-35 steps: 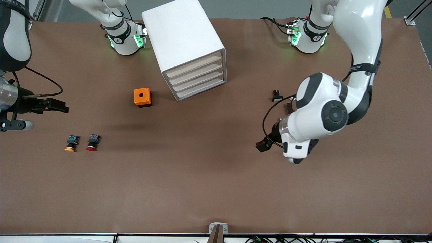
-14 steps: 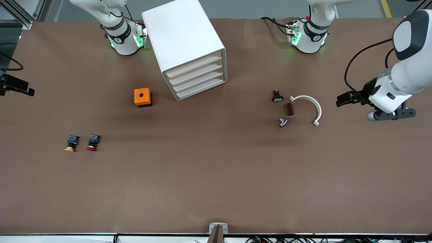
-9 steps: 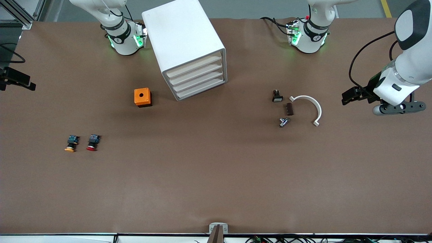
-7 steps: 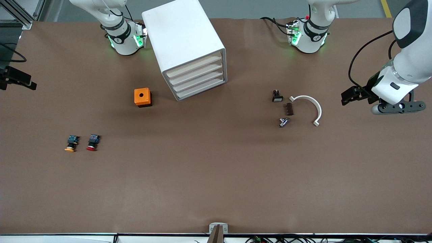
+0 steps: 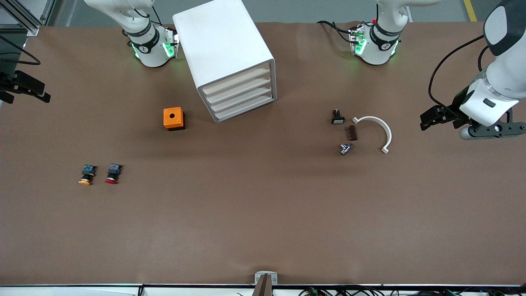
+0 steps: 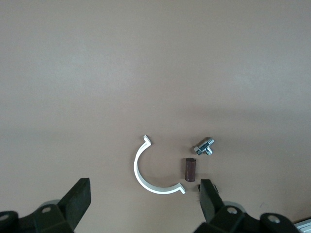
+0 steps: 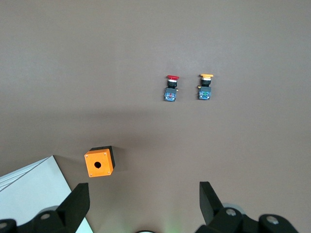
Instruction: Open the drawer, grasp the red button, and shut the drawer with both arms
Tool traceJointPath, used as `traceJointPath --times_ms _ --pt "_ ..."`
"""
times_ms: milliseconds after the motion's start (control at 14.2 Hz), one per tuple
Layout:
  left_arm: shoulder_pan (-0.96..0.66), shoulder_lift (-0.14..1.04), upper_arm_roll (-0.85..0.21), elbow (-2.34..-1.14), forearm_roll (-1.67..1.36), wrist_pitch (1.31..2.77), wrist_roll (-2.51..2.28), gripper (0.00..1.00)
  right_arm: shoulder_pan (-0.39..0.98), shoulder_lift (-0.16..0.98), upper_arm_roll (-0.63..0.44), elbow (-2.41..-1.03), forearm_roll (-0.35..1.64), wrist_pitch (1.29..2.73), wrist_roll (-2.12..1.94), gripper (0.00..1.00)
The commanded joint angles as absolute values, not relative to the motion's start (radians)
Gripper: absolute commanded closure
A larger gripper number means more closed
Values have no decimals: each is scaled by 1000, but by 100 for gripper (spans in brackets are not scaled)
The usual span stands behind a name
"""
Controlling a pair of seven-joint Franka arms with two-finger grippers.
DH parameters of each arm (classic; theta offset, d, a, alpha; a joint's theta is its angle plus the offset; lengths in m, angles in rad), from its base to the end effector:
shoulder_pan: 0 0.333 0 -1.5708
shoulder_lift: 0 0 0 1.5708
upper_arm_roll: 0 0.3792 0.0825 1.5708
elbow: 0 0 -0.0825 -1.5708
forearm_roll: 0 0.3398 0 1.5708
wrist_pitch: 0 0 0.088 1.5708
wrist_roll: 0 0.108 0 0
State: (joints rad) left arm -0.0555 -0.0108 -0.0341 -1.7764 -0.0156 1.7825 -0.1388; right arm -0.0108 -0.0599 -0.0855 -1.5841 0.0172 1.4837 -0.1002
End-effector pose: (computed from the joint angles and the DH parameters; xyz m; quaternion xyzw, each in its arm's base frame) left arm 0.5154 -0.0478 0.6217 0.9996 0.0262 0.0075 0.0084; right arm 0.4767 -0.0459 0.7031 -0.9997 -0.0027 0.0192 0.0131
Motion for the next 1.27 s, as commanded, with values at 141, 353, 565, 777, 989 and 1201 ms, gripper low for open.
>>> traceJointPath --times_ms 141,353,565,777,989,1201 --pt "-55 -8 -18 -1717 6 1775 -126 1 -5 -141 -100 -1658 18 1520 -95 0" --pt "-52 -9 -20 -1652 6 1746 -135 1 -2 -143 -112 -1652 21 1531 -97 0" --pt "-43 -9 -18 -1585 8 1661 -120 1 -3 -144 -110 -1652 34 1532 -101 0" --pt "-28 -11 -20 -1575 6 1634 -54 1 -3 -146 -107 -1651 35 1522 -129 0" --pt "-32 -9 -29 -1575 5 1632 -93 0 -3 -150 -107 -1651 35 1499 -137 0" --pt "-35 -9 -34 -1575 5 1629 -98 0 -2 -155 -103 -1651 35 1497 -126 0"
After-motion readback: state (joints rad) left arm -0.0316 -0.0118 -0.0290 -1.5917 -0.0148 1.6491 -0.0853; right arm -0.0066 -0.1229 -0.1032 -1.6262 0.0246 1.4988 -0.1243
